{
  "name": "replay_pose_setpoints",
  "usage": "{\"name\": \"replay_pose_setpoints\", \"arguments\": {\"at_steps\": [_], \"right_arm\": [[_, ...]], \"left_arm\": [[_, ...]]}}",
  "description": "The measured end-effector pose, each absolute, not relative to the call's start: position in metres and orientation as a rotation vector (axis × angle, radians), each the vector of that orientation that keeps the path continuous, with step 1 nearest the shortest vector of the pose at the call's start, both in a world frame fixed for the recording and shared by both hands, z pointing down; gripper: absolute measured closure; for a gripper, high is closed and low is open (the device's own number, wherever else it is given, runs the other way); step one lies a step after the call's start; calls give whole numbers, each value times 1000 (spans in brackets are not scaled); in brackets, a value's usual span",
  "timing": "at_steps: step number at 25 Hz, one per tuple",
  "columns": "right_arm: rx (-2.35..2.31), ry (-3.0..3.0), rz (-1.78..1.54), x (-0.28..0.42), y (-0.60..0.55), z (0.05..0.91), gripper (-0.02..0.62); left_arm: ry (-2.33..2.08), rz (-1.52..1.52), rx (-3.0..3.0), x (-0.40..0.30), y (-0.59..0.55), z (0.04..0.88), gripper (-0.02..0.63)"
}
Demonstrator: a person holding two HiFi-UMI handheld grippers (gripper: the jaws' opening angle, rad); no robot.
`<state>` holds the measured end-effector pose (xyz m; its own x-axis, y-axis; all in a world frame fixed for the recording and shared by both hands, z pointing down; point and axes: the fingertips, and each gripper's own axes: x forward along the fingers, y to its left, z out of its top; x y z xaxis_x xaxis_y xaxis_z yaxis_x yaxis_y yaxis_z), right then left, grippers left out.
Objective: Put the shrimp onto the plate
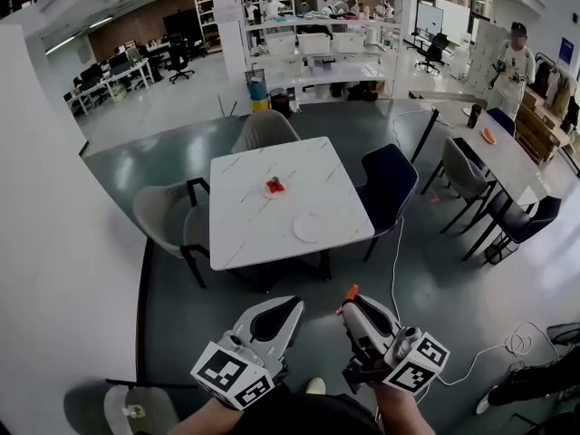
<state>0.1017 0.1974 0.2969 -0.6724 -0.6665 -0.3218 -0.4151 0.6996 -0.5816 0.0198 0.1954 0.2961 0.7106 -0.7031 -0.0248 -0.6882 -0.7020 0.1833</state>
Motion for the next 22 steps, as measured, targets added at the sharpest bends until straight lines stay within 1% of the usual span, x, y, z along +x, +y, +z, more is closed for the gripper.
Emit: {"name": "replay_pose_setpoints", "arguments": {"at_steps": [11,22], "right_arm": [[-845,2404,-669,98,159,305,531],[-925,2419,-648,56,43,307,531]], "left_arm": [[-1119,-140,2748,23,153,300,598],[-1041,-176,2786,-14,31,299,598]]}}
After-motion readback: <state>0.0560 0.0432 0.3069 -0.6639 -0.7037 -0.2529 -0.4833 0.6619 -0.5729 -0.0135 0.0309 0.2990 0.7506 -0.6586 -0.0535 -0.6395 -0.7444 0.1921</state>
